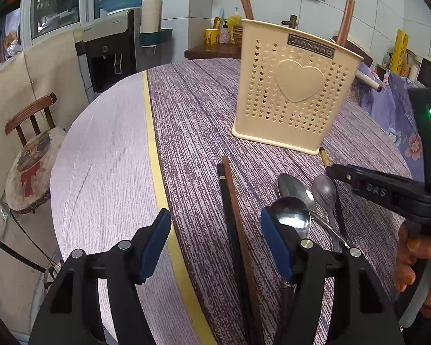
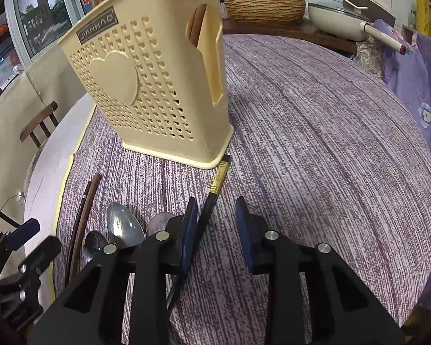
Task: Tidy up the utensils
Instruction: 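Withdraw both open grippers back toward the remaining utensils, then grasp a steel spoon handle with the left gripper while the right grasps the black gold-tipped chopstick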
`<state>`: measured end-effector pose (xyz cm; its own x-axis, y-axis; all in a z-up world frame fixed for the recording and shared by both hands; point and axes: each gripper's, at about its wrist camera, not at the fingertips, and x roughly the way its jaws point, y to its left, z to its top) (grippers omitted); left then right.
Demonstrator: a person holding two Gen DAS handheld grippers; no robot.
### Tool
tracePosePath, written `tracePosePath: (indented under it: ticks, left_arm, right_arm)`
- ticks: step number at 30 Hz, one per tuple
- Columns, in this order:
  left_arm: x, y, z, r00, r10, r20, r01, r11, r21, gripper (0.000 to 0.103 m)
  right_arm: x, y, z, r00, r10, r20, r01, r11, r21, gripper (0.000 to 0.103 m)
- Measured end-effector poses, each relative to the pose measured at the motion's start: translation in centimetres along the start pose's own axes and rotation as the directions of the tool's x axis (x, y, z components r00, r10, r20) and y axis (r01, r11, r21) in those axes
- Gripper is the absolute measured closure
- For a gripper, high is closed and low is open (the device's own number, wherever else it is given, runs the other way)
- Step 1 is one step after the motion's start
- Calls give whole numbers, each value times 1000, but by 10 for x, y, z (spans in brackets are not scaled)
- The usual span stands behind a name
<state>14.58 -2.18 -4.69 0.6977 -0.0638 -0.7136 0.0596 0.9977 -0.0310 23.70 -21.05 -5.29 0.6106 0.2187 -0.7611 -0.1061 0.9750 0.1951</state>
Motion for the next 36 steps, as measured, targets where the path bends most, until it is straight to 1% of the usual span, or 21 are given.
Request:
tracePosePath:
  ticks: [3, 7, 8, 10, 16, 19, 20, 25, 31, 33, 35, 36]
  left_arm:
    - [1, -8, -3, 1000, -11, -9, 11, 999, 33, 39]
    - [3, -20, -7, 1000, -20, -23, 22, 997, 73, 39]
    - [3, -22, -8, 999, -24, -25, 26, 996, 80, 39]
    - [3, -28, -9, 999, -33, -25, 35, 995, 98, 39]
    - [11, -44, -10, 998, -38, -41, 45, 984, 172, 39]
    - [16, -51, -8, 998, -37, -49, 47, 978, 202, 39]
    - [18, -53, -7, 998, -38, -51, 48, 976, 211, 39]
    - [23, -61, -6, 997, -34, -67, 49, 971, 236, 39]
    - [29, -63, -5, 996, -33, -86, 53, 969, 241, 39]
    - [30, -65, -5, 995, -37, -90, 58, 969, 241, 41]
    - [31, -65, -4, 995, -37, -92, 58, 968, 243, 47]
    - [31, -65, -4, 995, -39, -91, 60, 969, 240, 49]
  right_arm:
    - [7, 3, 2, 1000, -16, -17, 16, 1000, -2, 78]
    - [10, 10, 5, 999, -42, -13, 41, 999, -27, 80]
    - [10, 11, 5, 999, -48, -12, 47, 998, -36, 82]
    - [10, 12, 3, 998, -56, -8, 56, 997, -53, 90]
    - [9, -2, 5, 1000, 6, -22, -6, 1000, -10, 93]
    - [8, -8, 6, 999, 38, -29, -37, 999, 25, 94]
    - [8, -10, 6, 998, 45, -32, -45, 999, 22, 94]
    - [7, -15, 5, 998, 47, -33, -47, 999, 28, 94]
    - [6, -17, 3, 998, 51, -32, -50, 998, 30, 94]
    - [6, -17, 3, 998, 52, -32, -51, 998, 29, 94]
    - [6, -17, 3, 998, 54, -31, -53, 998, 30, 94]
    - [6, -17, 2, 998, 56, -31, -55, 998, 32, 94]
